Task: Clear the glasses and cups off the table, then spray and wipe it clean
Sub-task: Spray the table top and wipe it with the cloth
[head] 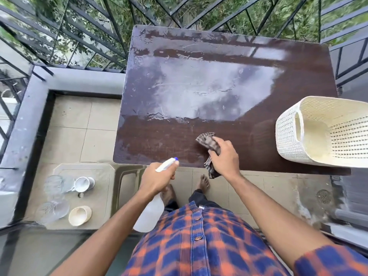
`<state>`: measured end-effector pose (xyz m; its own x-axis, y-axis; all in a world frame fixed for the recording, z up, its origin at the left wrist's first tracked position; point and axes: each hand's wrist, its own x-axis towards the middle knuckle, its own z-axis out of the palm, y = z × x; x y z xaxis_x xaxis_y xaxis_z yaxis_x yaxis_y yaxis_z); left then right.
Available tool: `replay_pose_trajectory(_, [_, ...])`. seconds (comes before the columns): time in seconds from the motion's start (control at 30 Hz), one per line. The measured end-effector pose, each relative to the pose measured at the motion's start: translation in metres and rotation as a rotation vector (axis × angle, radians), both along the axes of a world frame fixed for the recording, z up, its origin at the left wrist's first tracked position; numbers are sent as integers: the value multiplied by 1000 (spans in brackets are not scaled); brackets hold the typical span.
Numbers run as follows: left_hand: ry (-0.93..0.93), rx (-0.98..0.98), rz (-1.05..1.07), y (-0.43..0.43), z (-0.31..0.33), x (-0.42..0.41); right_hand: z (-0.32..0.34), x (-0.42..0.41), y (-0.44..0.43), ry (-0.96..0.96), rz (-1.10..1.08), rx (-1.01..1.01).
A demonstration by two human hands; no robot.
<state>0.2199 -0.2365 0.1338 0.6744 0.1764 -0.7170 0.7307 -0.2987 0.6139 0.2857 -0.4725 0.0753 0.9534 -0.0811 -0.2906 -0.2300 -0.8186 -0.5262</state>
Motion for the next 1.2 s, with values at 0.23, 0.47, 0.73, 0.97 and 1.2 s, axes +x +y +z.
replay_pose_trajectory(0.23, [-16, -17, 133, 21, -1, 5, -10, -21, 63, 15, 246, -93])
replay_pose_trajectory(0.47, [-87, -36, 227, 47, -8, 8, -27, -9, 35, -151, 200, -242])
replay_pose_trajectory(0.73, [-134, -46, 351, 75, 0, 0, -41, -6, 75, -140, 223, -114])
replay_pose_trajectory(0.97, [-122, -48, 449, 88, 5, -5, -44, -21, 135, -190, 719, -21])
replay_pose_trajectory(1.2, [-92, -56, 471, 94, -1, -5, -50, 0, 12, -149, 415, -133])
